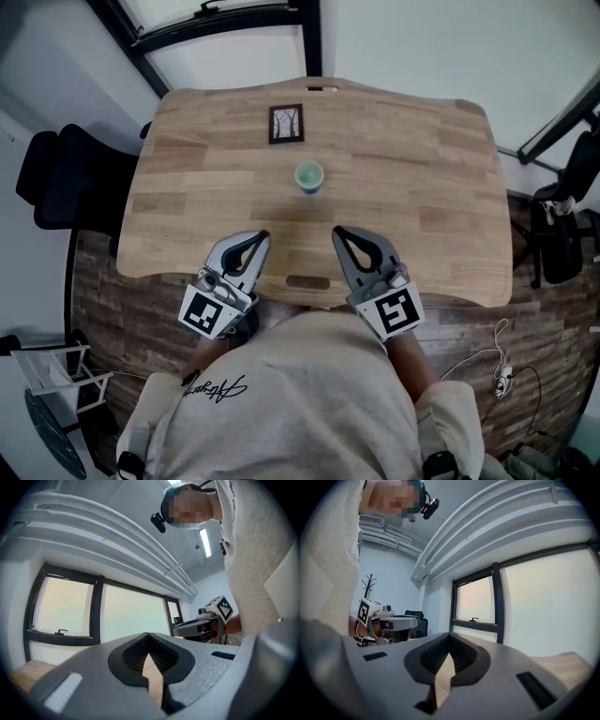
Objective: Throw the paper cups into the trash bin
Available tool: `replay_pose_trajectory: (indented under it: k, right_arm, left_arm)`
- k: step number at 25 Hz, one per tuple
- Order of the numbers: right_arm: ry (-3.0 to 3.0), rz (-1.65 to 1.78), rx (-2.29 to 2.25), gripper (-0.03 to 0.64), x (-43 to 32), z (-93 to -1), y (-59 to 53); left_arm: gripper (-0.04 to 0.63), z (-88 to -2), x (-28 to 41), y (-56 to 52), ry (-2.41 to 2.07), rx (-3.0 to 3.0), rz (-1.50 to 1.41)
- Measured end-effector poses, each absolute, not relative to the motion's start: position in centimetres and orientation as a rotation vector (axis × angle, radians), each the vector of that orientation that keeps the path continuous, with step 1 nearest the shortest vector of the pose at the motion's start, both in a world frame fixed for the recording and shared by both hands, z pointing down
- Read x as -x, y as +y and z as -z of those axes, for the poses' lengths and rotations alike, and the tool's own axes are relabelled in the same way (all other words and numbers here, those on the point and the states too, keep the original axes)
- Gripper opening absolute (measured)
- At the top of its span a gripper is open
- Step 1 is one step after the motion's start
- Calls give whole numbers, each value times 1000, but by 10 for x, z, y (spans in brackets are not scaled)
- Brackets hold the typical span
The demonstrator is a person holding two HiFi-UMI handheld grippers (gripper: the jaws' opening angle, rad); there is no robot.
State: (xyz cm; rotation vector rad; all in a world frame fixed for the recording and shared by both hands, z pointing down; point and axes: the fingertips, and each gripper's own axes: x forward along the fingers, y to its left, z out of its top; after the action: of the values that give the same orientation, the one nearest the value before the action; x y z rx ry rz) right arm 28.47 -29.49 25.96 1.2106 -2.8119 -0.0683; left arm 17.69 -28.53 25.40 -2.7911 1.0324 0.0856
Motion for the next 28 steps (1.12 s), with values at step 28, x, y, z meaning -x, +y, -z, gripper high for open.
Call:
replay_pose_trajectory:
  k: [28]
  right_arm:
    - [-2851, 55, -1129, 11, -277, -272, -347]
  left_arm:
    - [3, -274, -180, -334, 1076, 2793, -22]
